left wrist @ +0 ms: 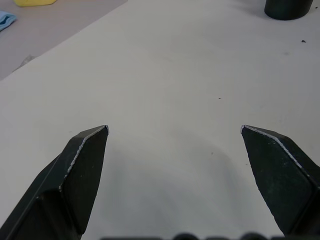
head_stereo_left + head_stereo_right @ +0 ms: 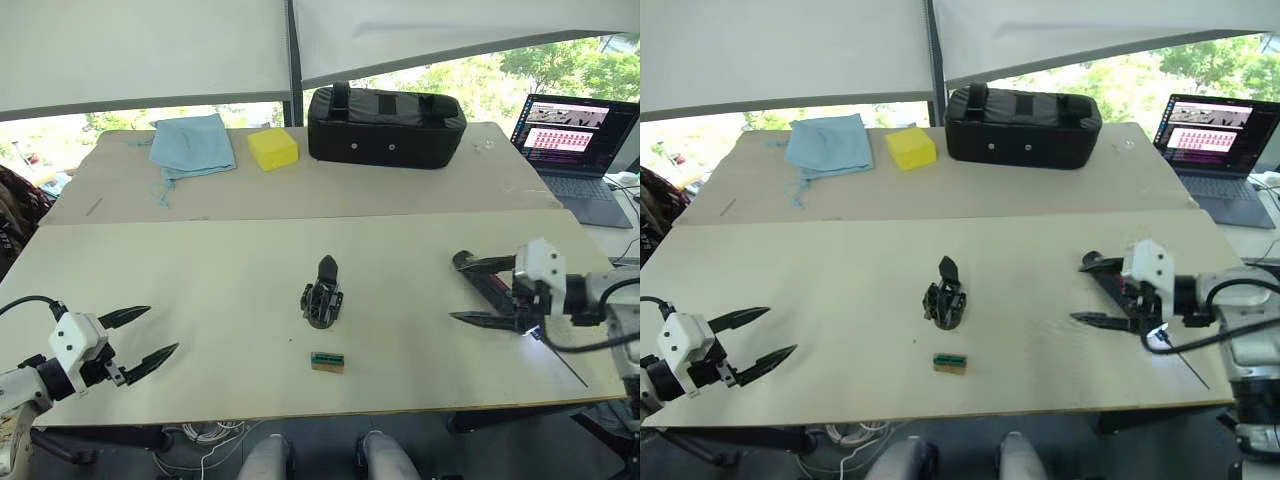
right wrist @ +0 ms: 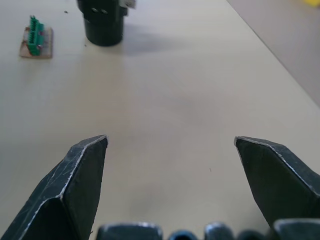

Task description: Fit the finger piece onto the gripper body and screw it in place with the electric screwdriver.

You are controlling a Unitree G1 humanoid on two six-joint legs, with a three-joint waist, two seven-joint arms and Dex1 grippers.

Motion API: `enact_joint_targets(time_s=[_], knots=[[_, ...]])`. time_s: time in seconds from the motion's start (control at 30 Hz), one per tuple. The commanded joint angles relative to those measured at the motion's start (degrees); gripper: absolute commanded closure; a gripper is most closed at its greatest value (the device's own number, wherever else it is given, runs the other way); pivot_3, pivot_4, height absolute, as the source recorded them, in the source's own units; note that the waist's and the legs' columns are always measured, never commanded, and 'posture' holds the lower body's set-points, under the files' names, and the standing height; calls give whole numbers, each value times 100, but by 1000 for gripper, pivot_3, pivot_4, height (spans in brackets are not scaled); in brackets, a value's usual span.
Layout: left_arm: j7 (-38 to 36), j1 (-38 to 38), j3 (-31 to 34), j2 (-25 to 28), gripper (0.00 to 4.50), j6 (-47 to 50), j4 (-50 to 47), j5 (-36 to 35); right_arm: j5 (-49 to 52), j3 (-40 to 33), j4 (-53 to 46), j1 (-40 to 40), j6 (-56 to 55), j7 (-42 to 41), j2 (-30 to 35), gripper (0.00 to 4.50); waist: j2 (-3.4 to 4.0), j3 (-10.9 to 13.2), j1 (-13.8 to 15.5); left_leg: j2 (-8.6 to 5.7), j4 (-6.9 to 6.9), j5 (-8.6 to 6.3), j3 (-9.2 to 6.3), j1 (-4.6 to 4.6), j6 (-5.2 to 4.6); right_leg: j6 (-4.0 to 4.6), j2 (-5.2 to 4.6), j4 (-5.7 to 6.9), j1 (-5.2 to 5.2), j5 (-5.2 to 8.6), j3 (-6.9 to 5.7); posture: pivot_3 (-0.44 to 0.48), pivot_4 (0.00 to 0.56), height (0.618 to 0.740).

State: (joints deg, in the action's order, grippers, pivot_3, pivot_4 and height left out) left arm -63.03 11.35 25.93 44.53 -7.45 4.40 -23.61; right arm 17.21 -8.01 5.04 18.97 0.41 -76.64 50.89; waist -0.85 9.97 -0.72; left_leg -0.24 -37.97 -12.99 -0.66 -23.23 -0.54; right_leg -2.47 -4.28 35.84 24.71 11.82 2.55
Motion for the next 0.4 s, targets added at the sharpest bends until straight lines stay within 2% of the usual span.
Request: enact_joint_targets(time_s=[0.03, 0.17, 0.23, 0.3, 0.33, 0.4], knots=[[59, 94, 178, 77, 0, -67, -173, -13, 245, -152, -446, -43, -149, 179, -112, 21, -2, 1, -16, -6, 0, 0, -28, 9, 0, 0, -5, -1, -22, 4, -19, 0, 150, 740], [160, 188, 158, 33, 0, -27, -344, -16, 244, -40, -774, -149, -112, 380, -268, 21, -2, 5, -124, -92, 1, 5, -218, 32, -3, -6, -52, 13, -103, 49, -124, 0, 150, 740], [198, 231, 150, 20, 0, -7, -415, -26, 229, -35, -791, -208, -149, 427, -295, 21, 10, 11, -178, -184, 2, 19, -356, 46, -8, -21, -127, 41, -167, 109, -237, 0, 150, 740], [240, 265, 137, 5, 0, 8, -491, -35, 218, -70, -774, -295, -225, 472, -313, 21, 12, 14, -210, -307, 17, 49, -541, 48, -30, -78, -213, 80, -207, 194, -353, 0, 150, 740], [253, 268, 131, -2, 0, -10, -512, -35, 232, -76, -782, -332, -230, 471, -301, 21, 14, 16, -175, -319, 15, 57, -577, 59, -20, -80, -223, 110, -204, 226, -361, 0, 150, 740], [269, 271, 115, 16, 0, 24, -571, -46, 273, -81, -790, -418, -326, 375, -244, 21, 19, 18, -129, -300, 20, 61, -556, 64, -9, -72, -222, 117, -207, 230, -354, 0, 150, 740]])
